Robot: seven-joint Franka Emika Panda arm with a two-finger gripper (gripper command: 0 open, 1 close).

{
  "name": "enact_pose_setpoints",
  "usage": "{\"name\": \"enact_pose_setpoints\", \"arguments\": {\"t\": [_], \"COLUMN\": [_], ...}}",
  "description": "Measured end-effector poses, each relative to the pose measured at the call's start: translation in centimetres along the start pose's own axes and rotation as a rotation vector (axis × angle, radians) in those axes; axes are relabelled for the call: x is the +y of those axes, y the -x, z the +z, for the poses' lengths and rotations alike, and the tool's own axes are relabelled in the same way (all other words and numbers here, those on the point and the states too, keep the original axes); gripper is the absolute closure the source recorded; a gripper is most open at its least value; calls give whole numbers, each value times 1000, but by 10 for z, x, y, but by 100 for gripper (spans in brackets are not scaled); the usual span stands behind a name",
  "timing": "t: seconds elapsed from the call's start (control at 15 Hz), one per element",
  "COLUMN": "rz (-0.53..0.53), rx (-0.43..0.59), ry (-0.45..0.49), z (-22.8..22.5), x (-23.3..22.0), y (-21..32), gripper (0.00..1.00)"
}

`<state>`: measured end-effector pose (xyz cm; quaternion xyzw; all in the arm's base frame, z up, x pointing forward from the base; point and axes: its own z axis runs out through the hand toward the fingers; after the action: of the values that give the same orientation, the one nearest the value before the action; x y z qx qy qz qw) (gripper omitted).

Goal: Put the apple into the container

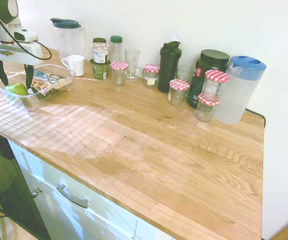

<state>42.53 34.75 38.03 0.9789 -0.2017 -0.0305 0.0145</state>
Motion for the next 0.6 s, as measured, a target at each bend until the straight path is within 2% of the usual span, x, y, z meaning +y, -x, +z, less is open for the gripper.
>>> {"name": "enact_pose_setpoints", "arguments": {"t": [0.13, 0.33, 0.47, 0.6], "rz": [12, 56, 104, 231], "rx": [0, 2, 12, 30], "ry": [-16, -57, -82, -96], "z": [-9, -60, -108, -147], "x": [2, 20, 51, 108], "y": [-1, -6, -14, -46], "gripper": [0, 0, 0, 0]}}
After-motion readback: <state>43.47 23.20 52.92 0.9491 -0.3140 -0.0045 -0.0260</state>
